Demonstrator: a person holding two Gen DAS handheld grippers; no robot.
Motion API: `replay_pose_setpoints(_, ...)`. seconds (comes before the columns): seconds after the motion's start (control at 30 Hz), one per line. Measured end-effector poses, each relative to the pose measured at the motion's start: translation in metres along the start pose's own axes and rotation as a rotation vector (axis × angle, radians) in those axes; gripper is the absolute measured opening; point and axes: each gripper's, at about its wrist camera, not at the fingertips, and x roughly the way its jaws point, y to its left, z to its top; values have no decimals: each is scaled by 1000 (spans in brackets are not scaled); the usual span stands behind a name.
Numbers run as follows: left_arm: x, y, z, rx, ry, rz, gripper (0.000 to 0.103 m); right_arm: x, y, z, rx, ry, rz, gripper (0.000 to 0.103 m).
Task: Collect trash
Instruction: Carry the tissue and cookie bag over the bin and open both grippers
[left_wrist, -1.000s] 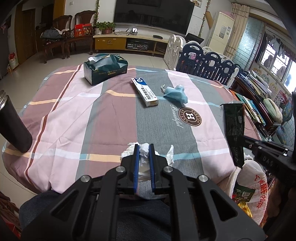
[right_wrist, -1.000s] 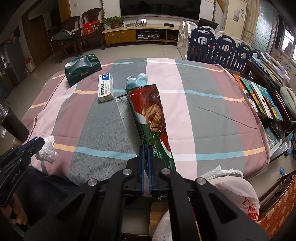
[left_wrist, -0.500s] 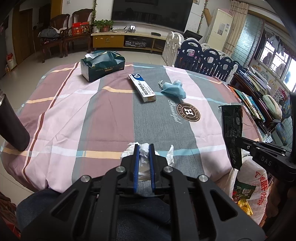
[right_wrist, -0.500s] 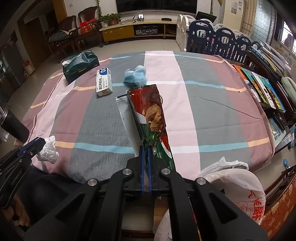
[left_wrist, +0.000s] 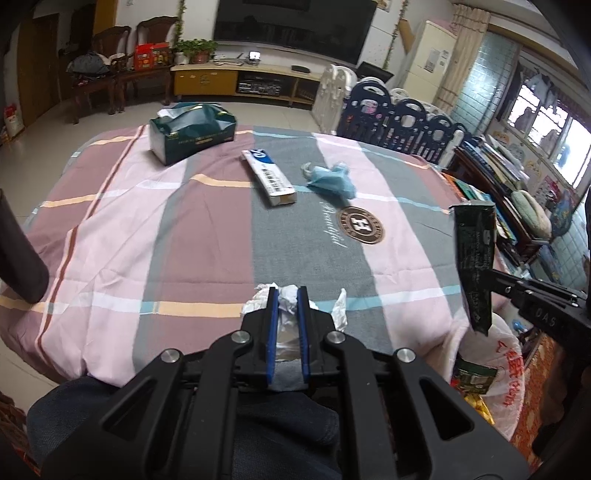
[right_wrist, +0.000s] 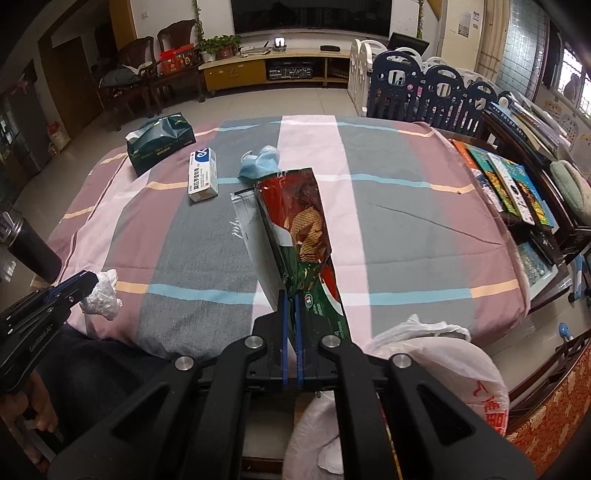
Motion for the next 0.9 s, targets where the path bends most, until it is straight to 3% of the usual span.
replay_pose_setpoints(0.13, -6, -24, -4, 60, 7, -95, 11, -31, -38, -19, 21, -19, -45, 4)
replay_pose_setpoints(0.2, -8, -41, -8, 85, 24, -181, 11, -40, -62, -37, 56, -4, -66, 4)
replay_pose_setpoints(0.37, -4, -97, -27, 152, 114, -415, 11, -24, -98, -89, 97, 145, -83, 4)
replay_pose_setpoints(0.43, 1, -119, -38, 183, 158, -472, 11, -13, -111, -108, 125, 211, -115, 8)
replay_pose_setpoints(0.47, 4, -134, -45, 207, 189, -501, 11, -10, -121, -115, 162, 232, -126, 12)
replay_pose_setpoints(0.5, 8, -147, -52, 233, 217, -523, 11, -9, -129, -117, 202, 239, -125, 23)
replay_pose_setpoints(0.53, 12, -159, -59, 262, 242, -547, 11, -12, -142, -119, 274, 235, -113, 44)
replay_pose_setpoints(0.6, 19, -178, -69, 302, 282, -586, 11, -23, -168, -119, 419, 179, -65, 62)
replay_pose_setpoints(0.7, 34, -202, -84, 347, 348, -626, 12, -40, -194, -112, 518, 113, -50, 62)
replay_pose_setpoints(0.77, 46, -214, -91, 368, 381, -611, 22, -48, -200, -106, 521, 73, -87, 62)
replay_pose_setpoints(0.83, 52, -216, -93, 370, 395, -607, 62, -52, -201, -100, 520, 50, -96, 62)
replay_pose_setpoints(0.9, 54, -214, -91, 354, 382, -618, 67, -49, -199, -96, 514, 46, -86, 62)
